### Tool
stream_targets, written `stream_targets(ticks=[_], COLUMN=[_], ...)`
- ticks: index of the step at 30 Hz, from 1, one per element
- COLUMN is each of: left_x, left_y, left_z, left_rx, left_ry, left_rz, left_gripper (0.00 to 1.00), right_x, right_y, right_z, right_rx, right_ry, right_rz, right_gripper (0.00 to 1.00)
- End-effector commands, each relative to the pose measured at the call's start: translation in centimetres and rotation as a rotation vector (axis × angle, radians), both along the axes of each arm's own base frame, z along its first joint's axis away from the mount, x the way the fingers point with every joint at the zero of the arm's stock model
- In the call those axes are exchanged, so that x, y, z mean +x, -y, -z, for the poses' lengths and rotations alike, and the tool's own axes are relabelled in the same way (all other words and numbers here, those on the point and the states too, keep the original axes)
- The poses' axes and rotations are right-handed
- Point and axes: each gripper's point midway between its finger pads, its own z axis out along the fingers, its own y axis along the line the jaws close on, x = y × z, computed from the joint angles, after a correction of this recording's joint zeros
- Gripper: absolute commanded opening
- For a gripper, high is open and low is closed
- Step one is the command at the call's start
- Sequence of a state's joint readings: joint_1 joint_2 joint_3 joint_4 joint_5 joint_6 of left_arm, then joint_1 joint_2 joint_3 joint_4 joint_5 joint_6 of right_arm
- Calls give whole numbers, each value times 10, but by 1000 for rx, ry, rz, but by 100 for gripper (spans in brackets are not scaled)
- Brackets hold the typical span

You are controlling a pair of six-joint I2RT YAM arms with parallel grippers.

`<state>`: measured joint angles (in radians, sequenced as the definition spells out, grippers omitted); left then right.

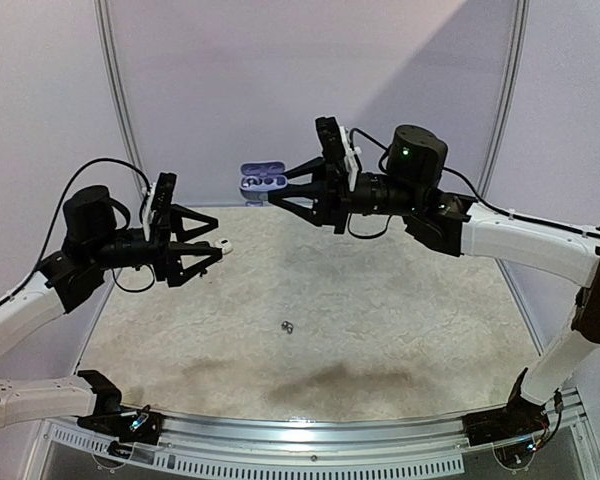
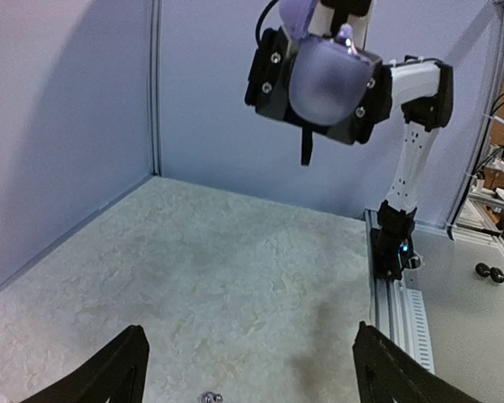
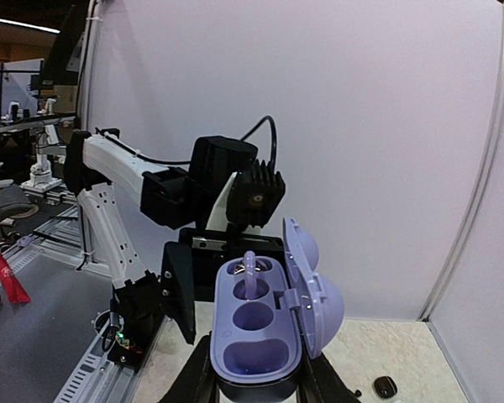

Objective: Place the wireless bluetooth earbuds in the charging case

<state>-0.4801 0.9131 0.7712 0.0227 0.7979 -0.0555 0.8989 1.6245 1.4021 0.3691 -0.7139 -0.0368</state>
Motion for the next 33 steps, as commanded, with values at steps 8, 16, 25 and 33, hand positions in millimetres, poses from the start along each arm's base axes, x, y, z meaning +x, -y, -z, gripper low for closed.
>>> stream_targets(ticks=[8,16,25,33], left_x=[-25,-28,-31,-30], left_y=[0,6,16,16], left_z=[-40,-40,-42,-43], left_rx=[-194,-200,-195,-194], left_ry=[165,175,190,196], left_rz=[49,66,90,83], left_gripper=[69,64,48,46], right_x=[-23,-24,-25,-24], right_y=[-42,-53,-57,-57], right_z=[8,19,27,36], right_rx=[-3,-20,-39,-61], right_ry=[21,8,-11,-26], right_rz=[-163,-192,-201,-196], right_gripper=[0,0,0,0])
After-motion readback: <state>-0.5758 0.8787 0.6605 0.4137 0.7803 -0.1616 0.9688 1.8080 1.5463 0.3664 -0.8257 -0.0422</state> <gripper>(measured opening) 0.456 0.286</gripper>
